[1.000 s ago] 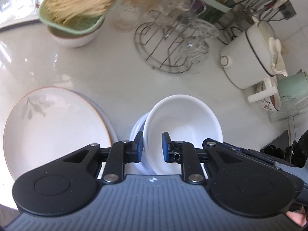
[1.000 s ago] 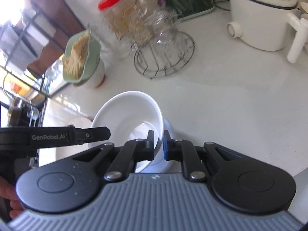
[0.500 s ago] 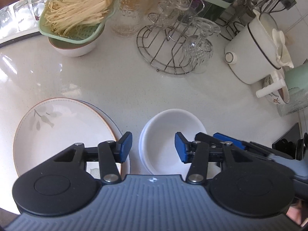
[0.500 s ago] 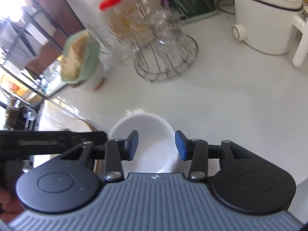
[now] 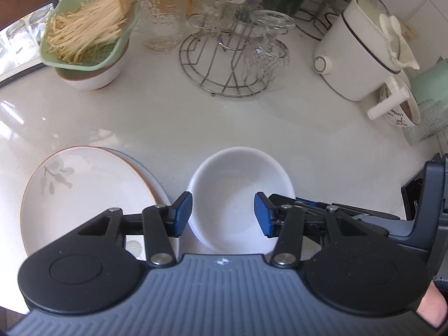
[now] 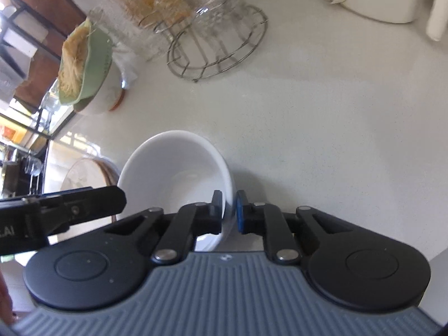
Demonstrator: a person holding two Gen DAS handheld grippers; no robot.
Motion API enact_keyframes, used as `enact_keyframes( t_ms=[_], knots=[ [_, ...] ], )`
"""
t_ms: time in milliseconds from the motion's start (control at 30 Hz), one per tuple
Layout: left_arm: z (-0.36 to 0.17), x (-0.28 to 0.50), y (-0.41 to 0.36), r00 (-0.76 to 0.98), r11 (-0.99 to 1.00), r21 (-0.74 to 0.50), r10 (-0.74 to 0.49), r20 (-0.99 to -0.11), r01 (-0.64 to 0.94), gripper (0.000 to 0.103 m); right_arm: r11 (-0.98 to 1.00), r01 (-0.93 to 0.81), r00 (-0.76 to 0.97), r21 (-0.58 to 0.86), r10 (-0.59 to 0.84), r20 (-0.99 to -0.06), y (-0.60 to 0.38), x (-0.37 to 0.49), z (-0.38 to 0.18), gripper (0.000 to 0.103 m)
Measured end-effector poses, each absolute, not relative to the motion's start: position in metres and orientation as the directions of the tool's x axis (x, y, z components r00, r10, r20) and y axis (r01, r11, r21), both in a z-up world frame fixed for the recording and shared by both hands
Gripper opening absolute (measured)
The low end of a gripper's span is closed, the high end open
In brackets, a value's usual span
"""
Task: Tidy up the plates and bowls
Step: 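Lower the white ceramic bowl into the nested bowls with both grippers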
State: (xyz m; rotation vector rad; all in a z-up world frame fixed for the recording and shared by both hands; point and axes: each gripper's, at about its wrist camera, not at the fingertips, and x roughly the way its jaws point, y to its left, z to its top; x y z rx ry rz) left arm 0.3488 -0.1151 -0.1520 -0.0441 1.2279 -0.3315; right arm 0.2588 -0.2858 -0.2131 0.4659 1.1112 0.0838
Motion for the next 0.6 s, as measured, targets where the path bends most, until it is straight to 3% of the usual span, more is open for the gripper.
enact_keyframes(
  t_ms=[267,400,600],
  knots=[
    [-0.159,0.352,-0.146,0.253,0.929,-0.236,-0.311,-0.916,0.285,0.055,0.902,0.217,0.461,0.373,0.242,-0.854,-0.311,0.242,-0.210,0.011],
    [-0.165,0.347,-0.170,0.275,0.913,-0.142,-0.259,-0.926,0.381,0.055,0.900,0.248,0.477,0.360,0.210,-0.854,-0.326,0.232,-0.208,0.011],
    [-0.189,0.351,-0.182,0.198,0.897,-0.217,-0.309,-0.930,0.385,0.054,0.879,0.303,0.493,0.368,0.186,-0.850,-0.347,0.217,-0.208,0.010]
  ],
)
